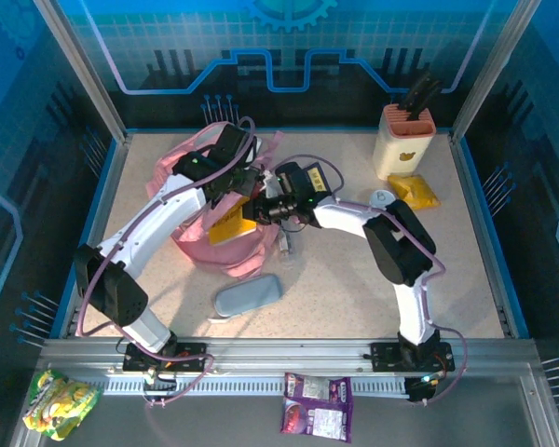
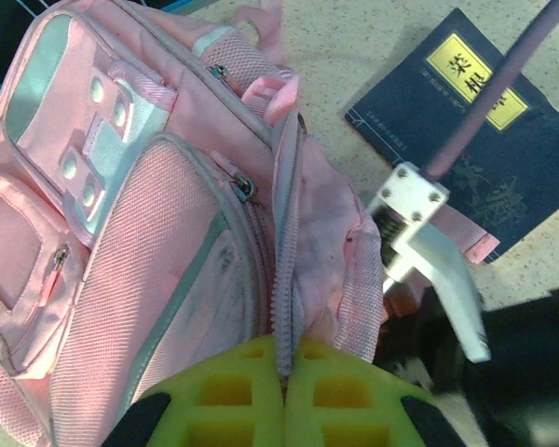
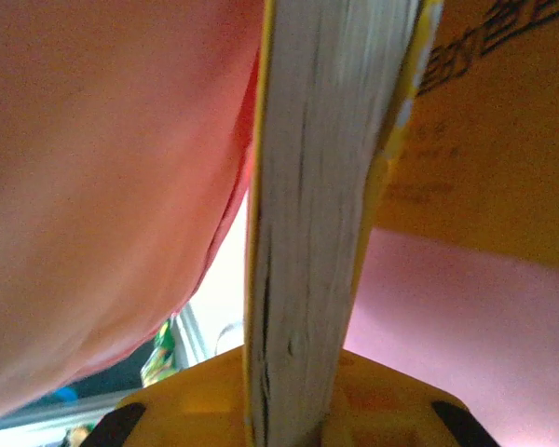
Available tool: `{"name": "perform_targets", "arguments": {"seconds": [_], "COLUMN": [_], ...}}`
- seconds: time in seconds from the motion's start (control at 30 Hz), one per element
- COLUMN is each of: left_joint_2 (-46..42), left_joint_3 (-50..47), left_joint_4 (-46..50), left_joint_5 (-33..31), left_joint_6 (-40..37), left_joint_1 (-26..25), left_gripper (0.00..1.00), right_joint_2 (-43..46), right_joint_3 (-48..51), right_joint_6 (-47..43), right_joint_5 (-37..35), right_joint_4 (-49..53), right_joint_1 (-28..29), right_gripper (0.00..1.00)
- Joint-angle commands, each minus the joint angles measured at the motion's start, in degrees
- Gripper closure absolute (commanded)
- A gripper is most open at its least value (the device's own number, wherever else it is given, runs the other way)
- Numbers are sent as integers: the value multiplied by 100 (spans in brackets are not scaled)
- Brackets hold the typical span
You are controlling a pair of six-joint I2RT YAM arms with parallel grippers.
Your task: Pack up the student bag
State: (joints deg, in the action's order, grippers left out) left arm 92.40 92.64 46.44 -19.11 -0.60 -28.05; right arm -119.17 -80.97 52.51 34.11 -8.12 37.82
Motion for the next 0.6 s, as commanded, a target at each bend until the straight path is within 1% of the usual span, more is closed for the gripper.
{"name": "perform_targets", "arguments": {"seconds": [0.0,0.07,0.13,0.2,0.3,0.33,0.43,0.53,0.57], "left_joint_2": [-401,-403,-375,-409,-491,-489,-513,-531,-522], "left_joint_3": [62,28,20,-69,-227,-229,-221,-237,-239], "left_joint_4": [-526,-541,-471,-487,-609,-603,-583,-618,-622], "left_joint_5": [142,173,126,159,244,266,311,368,355], "left_joint_6": [-46,-21,-23,-45,-45,-31,5,4,3], "left_joint_1": [101,131,159,202,279,296,326,333,340], "left_gripper": [100,100,100,100,100,100,100,100,100], "right_joint_2": [-365,-548,-677,-525,10,168,606,863,872], "right_joint_3": [-450,-757,-1086,-984,-591,-465,-44,236,301], "right_joint_6": [-128,-426,-773,-1023,-1485,-1580,-1896,-2110,-2147], "right_joint_5": [-396,-549,-512,-637,-961,-1049,-1421,-1726,-1734], "right_joint_4": [-147,224,739,945,1274,1391,1760,2014,2050], "right_joint_1": [59,85,60,34,71,96,212,371,402], "right_gripper": [92,80,70,60,45,42,41,44,48]}}
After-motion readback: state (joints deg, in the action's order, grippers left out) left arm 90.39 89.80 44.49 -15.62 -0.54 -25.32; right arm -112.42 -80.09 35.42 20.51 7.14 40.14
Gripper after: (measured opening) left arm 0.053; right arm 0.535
